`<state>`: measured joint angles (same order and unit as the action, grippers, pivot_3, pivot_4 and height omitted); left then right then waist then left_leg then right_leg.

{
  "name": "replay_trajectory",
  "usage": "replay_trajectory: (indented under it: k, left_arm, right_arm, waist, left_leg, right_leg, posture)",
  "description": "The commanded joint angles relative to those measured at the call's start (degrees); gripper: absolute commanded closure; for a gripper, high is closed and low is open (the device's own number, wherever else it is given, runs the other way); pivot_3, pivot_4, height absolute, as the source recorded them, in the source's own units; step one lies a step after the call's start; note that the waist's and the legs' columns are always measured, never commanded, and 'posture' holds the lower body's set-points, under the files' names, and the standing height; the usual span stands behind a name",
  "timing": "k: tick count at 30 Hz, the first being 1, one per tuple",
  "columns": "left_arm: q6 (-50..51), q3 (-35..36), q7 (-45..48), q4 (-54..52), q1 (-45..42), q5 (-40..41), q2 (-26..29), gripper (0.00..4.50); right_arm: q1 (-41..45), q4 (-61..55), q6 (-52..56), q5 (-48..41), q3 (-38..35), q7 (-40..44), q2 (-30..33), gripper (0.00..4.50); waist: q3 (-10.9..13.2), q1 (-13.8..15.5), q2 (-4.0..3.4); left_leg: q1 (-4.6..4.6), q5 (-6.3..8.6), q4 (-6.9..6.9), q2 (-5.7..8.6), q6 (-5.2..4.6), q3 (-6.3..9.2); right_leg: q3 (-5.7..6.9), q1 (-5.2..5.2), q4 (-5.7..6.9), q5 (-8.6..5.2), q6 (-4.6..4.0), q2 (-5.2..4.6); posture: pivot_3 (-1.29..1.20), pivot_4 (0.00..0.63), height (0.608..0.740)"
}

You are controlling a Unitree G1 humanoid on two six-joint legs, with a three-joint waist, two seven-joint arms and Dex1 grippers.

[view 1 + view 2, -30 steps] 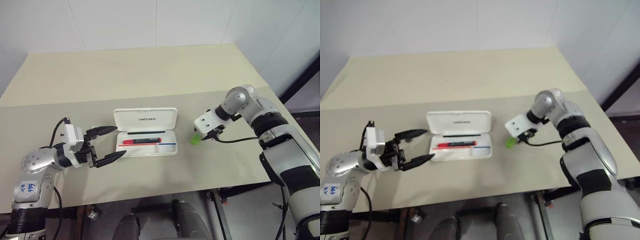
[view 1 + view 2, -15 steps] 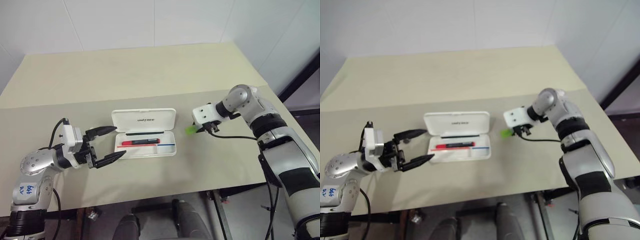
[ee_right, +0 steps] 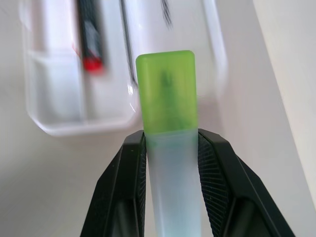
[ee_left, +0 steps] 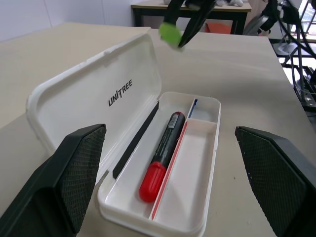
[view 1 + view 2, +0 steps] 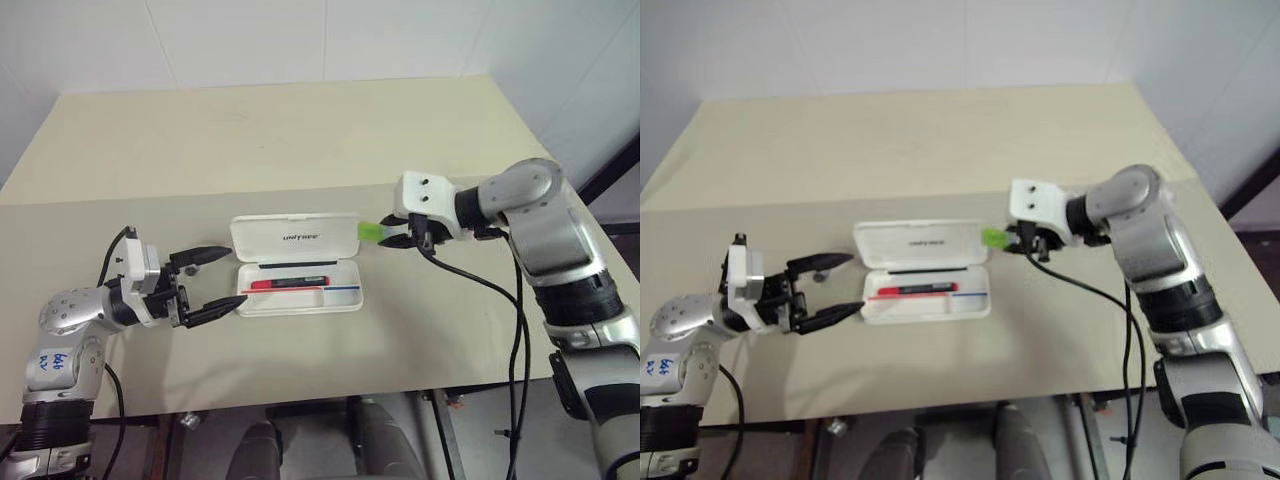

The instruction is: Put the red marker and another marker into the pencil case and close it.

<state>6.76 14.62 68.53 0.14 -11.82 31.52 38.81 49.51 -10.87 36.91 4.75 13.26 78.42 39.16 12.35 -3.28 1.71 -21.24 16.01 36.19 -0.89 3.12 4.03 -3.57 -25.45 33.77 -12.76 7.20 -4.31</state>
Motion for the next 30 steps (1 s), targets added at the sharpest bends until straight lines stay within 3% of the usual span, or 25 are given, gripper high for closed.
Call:
replay_trajectory:
  k: [1,5,15,30]
  left_arm:
    - [-1.22,0.44,0.92,0.44,-1.47,0.02,1.14,0.00]
    - [-1.22,0.03,1.07,0.92,-2.56,-0.15,0.94,0.00]
    - [-1.19,-0.22,2.99,2.18,-3.15,1.14,0.50,0.00]
    - [-0.84,2.58,1.24,-1.60,1.83,1.79,1.04,0.00]
  right_arm:
    - [-0.87,-9.94,8.98,-4.40,0.00,-0.94,0.67,3.35]
    - [-1.05,-13.46,13.08,-6.26,2.46,-4.17,-0.28,3.35]
    - [3.92,-9.68,17.27,-4.66,13.83,-18.70,-13.00,3.35]
    - [13.98,-2.95,24.66,-7.99,23.08,-19.09,-17.45,3.35]
  waist:
    - [0.00,0.23,0.00]
    - [-0.02,0.29,0.04]
    - [-0.03,0.06,0.05]
    - [-0.04,-0.06,0.06]
  left_leg:
    - [-0.01,0.00,0.01,0.00,0.00,0.00]
    - [-0.02,0.00,0.06,0.01,0.01,-0.01]
    - [-0.01,0.00,0.03,-0.01,0.00,-0.01]
    - [-0.01,0.00,0.00,-0.02,0.00,0.00]
  right_leg:
    - [0.00,0.00,0.00,0.00,0.00,0.00]
    - [0.00,0.03,-0.03,0.01,0.02,-0.02]
    - [0.00,0.00,0.02,0.02,-0.01,0.00]
    - [0.04,-0.01,0.04,0.01,-0.01,-0.01]
  posture:
    - [0.00,0.150,0.740]
    - [0.00,0.150,0.740]
    - [0.00,0.150,0.740]
    - [0.00,0.150,0.740]
